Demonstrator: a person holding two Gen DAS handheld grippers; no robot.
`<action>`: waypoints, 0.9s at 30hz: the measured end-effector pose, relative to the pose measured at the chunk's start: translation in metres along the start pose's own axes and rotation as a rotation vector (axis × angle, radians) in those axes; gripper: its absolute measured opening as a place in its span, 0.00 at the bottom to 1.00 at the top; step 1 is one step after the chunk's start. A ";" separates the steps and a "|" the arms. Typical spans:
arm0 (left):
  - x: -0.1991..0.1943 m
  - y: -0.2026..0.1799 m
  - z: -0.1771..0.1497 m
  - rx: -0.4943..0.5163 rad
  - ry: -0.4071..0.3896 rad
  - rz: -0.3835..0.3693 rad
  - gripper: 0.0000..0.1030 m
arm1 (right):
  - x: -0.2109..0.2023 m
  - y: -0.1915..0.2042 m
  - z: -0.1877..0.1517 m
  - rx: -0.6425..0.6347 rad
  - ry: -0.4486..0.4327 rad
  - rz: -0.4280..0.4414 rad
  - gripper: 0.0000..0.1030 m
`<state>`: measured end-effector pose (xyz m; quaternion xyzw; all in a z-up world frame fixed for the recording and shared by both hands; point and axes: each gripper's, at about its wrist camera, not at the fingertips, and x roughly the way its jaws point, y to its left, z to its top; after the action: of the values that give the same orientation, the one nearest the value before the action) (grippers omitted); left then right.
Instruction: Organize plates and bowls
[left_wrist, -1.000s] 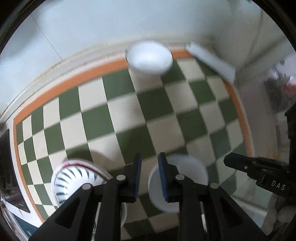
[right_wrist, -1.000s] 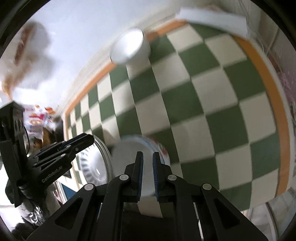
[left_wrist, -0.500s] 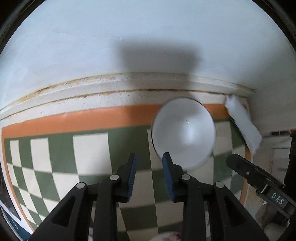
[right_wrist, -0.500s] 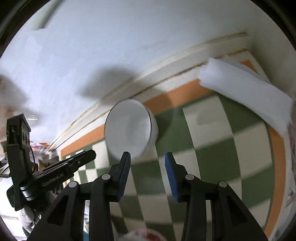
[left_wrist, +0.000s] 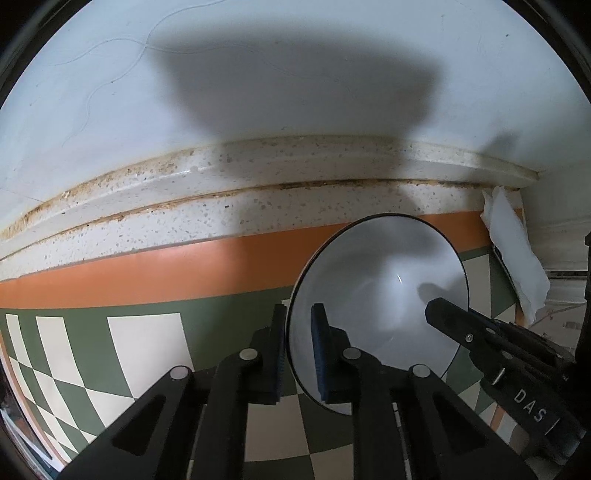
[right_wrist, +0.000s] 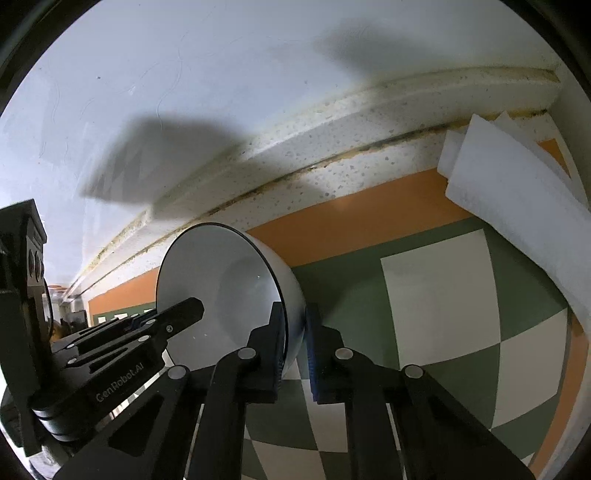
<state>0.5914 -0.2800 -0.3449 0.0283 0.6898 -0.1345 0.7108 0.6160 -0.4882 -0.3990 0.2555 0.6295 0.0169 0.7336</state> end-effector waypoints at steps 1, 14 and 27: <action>-0.001 0.000 -0.001 -0.002 -0.002 -0.001 0.11 | 0.000 0.001 -0.001 -0.006 0.001 -0.006 0.11; -0.063 -0.023 -0.054 0.067 -0.088 0.010 0.11 | -0.061 0.020 -0.054 -0.048 -0.039 0.016 0.11; -0.143 -0.034 -0.150 0.154 -0.186 -0.033 0.11 | -0.149 0.033 -0.166 -0.073 -0.123 0.020 0.11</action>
<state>0.4363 -0.2569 -0.2055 0.0587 0.6090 -0.2007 0.7651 0.4403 -0.4519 -0.2624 0.2355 0.5794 0.0317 0.7797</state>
